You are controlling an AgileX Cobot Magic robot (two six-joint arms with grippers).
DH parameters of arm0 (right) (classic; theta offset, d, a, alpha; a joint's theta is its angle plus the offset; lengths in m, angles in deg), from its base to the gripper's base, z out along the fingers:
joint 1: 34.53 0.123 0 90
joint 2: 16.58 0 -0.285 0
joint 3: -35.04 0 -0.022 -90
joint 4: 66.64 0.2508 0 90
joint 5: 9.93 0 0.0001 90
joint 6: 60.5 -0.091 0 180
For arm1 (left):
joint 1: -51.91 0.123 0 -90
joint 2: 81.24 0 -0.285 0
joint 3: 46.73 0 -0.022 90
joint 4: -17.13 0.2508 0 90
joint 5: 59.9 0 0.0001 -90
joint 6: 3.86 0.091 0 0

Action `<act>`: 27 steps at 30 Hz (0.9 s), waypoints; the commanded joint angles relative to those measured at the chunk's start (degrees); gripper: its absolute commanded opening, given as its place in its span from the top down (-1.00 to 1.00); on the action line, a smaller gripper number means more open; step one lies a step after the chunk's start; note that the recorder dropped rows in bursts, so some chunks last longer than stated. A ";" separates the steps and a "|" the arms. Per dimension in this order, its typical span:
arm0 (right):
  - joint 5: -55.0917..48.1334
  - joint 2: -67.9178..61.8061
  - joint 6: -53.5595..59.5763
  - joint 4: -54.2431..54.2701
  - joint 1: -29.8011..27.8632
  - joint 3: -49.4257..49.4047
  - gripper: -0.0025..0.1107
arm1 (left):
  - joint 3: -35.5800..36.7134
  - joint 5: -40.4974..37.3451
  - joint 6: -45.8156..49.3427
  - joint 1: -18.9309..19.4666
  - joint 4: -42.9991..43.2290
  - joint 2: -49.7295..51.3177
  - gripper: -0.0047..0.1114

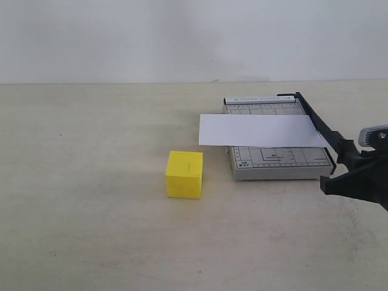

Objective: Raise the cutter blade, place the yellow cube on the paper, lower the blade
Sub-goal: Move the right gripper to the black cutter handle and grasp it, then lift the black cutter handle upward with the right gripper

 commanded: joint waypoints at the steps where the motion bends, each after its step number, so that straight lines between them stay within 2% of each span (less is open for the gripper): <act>1: 12.21 0.67 0.37 0.02 -0.13 0.95 0.96 | -0.11 0.42 -0.44 0.07 -0.25 -0.22 0.84; 14: 12.21 4.15 -0.54 -6.65 -0.13 1.88 0.96 | -0.11 0.42 -0.44 0.07 -0.25 -0.22 0.84; 27: 12.21 10.92 0.88 -7.08 -0.13 1.88 0.96 | -0.11 0.42 -0.44 0.07 -0.25 -0.22 0.84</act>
